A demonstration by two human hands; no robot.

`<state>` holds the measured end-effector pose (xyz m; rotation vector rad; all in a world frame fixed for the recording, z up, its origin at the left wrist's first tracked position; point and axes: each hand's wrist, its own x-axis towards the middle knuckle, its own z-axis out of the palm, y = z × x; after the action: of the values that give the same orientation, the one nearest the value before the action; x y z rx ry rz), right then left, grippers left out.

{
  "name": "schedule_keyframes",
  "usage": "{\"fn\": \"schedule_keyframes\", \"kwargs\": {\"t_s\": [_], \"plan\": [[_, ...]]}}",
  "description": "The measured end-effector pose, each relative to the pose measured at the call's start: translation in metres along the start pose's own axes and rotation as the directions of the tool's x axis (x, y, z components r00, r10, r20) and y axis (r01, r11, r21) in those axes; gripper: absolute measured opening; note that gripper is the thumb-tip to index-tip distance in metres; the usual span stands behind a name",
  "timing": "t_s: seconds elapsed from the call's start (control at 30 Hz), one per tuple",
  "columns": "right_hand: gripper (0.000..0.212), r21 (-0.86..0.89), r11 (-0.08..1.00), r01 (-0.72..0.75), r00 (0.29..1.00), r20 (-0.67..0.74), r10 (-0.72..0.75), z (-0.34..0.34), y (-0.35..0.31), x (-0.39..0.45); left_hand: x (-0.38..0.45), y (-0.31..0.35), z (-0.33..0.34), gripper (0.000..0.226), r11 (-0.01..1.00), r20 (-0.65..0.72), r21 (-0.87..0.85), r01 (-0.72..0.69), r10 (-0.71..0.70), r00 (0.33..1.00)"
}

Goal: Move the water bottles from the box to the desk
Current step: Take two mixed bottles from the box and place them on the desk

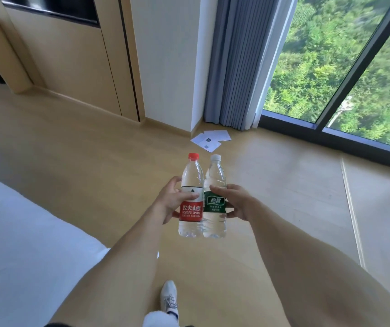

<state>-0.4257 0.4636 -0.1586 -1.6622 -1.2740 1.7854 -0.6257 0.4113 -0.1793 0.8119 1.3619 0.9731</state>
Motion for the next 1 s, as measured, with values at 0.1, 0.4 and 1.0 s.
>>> {"fn": "schedule_keyframes", "kwargs": {"t_s": [0.1, 0.4, 1.0], "plan": [[0.044, -0.023, 1.000, -0.005, 1.000, -0.010, 0.005, 0.011, -0.043, 0.042, 0.047, 0.029, -0.028, 0.058, 1.000, 0.018, -0.024, 0.012, -0.012, 1.000], [0.033, -0.099, 0.993, 0.059, 0.993, 0.111, -0.048, 0.066, -0.155, 0.154, 0.145, 0.093, -0.125, 0.054, 0.995, -0.092, -0.089, -0.035, 0.027, 0.995], [0.033, -0.251, 0.948, 0.195, 0.803, 0.596, -0.007, 0.231, -0.317, 0.401, 0.280, 0.145, -0.314, 0.057, 0.972, -0.613, -0.227, -0.057, -0.097, 0.784]]}}
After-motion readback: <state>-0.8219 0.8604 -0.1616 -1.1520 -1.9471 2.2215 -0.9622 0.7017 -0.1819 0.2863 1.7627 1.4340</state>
